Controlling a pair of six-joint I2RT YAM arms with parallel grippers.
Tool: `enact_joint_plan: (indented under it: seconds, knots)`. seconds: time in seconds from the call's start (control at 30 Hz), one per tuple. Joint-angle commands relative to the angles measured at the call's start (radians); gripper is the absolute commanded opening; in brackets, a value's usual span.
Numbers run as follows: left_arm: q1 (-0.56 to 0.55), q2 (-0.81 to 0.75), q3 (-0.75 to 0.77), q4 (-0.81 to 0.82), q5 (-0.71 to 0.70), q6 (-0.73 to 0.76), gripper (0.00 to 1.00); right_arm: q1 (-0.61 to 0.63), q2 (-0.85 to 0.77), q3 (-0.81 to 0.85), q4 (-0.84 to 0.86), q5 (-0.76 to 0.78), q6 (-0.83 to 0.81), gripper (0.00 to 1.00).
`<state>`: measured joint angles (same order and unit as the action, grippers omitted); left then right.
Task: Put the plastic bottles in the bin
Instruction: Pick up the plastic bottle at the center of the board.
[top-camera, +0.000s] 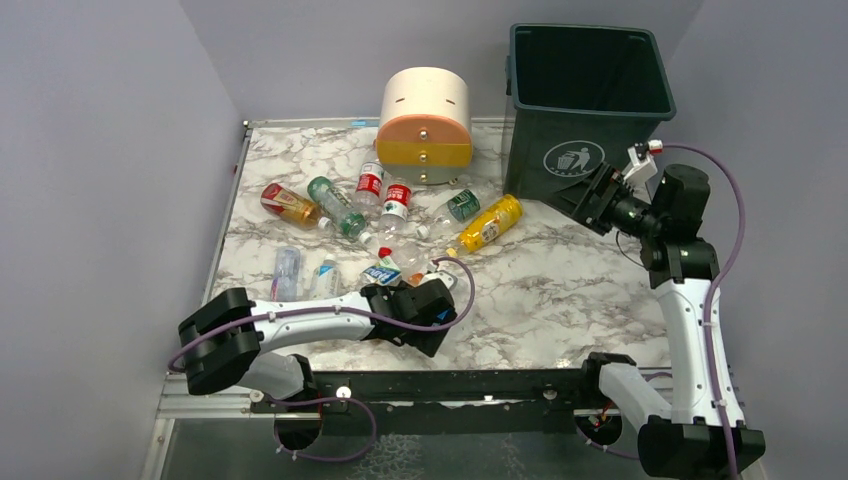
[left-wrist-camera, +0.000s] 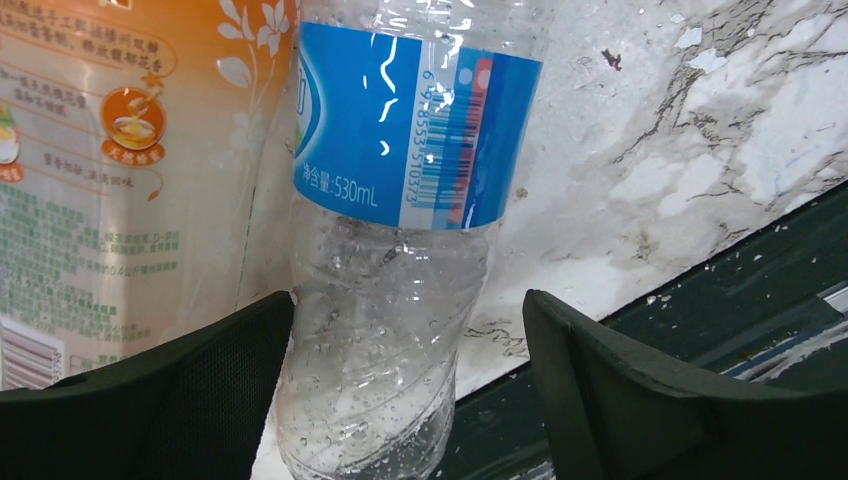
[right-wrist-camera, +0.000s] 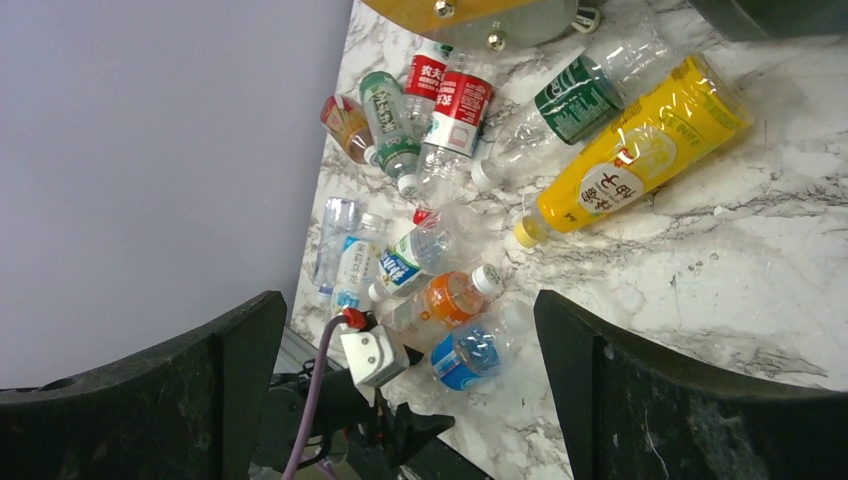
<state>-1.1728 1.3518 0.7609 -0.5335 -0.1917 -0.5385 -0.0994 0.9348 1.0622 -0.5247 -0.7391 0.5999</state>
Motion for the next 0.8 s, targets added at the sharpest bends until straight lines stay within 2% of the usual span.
enact_joint_plan:
  seconds: [0.0,0.13,0.37,0.57,0.77]
  knots:
    - [-0.001,0.024,-0.008,0.043,-0.016,-0.001,0.88,0.01,-0.016,-0.027,-0.028,-0.003,-0.03,0.98]
    - [0.0,0.02,-0.022,0.063,-0.017,-0.008,0.81,0.011,-0.015,-0.045,-0.034,0.002,-0.043,0.98]
    - [0.0,-0.003,-0.014,0.077,-0.001,-0.002,0.57,0.012,-0.013,-0.081,-0.044,0.012,-0.065,0.98]
    - [-0.001,-0.053,0.012,0.076,0.026,-0.009,0.51,0.012,0.016,-0.095,-0.072,0.004,-0.093,0.98]
    - [-0.001,-0.119,0.051,0.072,0.031,-0.02,0.51,0.013,0.057,-0.123,-0.085,-0.016,-0.12,0.98]
